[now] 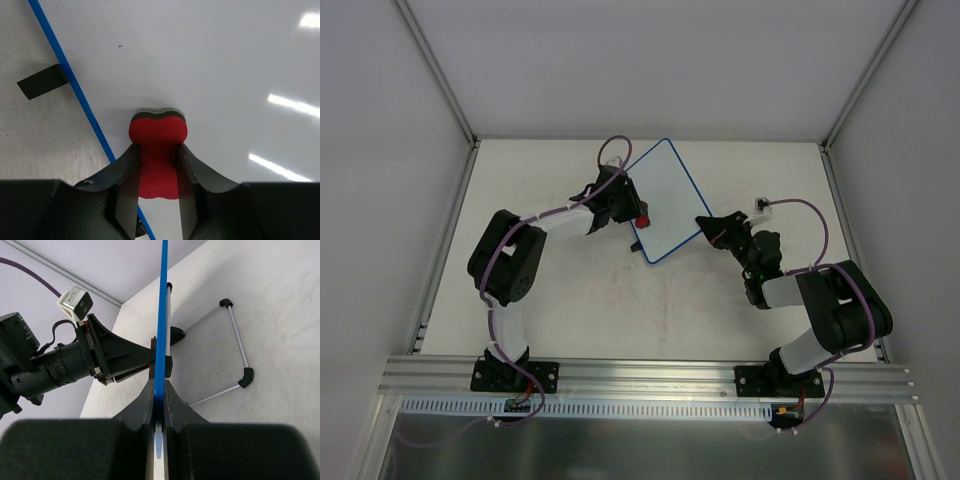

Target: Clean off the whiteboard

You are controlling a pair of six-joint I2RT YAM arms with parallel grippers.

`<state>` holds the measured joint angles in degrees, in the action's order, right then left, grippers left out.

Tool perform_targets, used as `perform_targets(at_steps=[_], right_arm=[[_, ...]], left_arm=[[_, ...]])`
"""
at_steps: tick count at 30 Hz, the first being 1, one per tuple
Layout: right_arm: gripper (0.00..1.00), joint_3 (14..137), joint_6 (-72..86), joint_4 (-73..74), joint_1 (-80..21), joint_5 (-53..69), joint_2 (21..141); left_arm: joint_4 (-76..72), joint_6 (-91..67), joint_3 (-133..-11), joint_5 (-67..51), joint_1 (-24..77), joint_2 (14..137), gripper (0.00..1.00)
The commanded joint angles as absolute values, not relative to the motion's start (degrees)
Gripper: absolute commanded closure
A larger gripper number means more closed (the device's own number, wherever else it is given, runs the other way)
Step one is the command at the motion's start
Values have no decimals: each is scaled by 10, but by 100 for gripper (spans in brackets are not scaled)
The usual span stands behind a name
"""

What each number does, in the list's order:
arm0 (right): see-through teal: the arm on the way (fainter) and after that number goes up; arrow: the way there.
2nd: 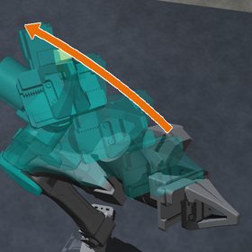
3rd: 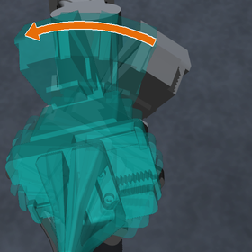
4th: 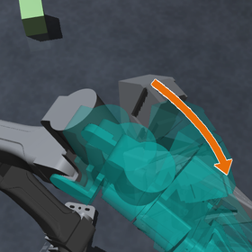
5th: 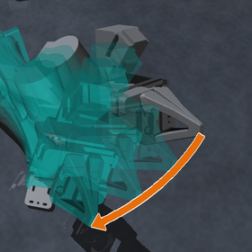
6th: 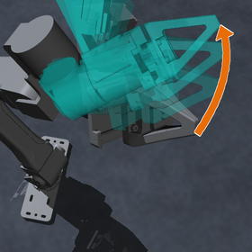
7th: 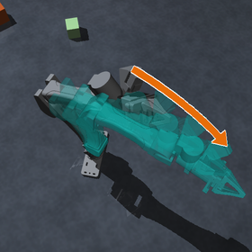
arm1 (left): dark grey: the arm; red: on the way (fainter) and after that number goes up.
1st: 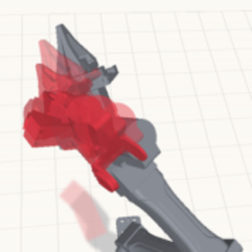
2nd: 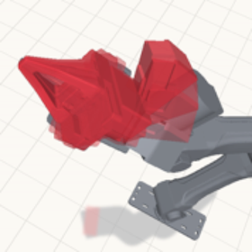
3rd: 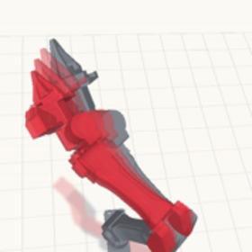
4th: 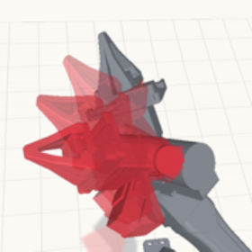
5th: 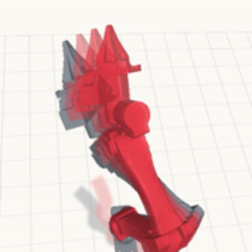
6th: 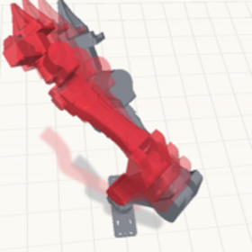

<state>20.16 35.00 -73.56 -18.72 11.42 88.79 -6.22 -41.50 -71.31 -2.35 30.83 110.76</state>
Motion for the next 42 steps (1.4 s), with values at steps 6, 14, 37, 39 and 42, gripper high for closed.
perform_targets(at_steps=[6, 14, 37, 39, 42], right_arm=[[100, 204, 336, -785, -192, 149, 896], [100, 206, 337, -788, -191, 149, 899], [100, 207, 337, -788, -184, 159, 897], [100, 207, 338, -788, -183, 158, 898], [100, 207, 340, -788, -181, 156, 900]], left_arm=[[-18, -368, -669, -83, 397, 1108, 100], [-47, -338, -671, -141, 419, 1114, 100], [-62, -246, -654, -173, 447, 1084, 100], [-61, -255, -651, -163, 446, 1086, 100], [-41, -291, -649, -147, 444, 1101, 100]])
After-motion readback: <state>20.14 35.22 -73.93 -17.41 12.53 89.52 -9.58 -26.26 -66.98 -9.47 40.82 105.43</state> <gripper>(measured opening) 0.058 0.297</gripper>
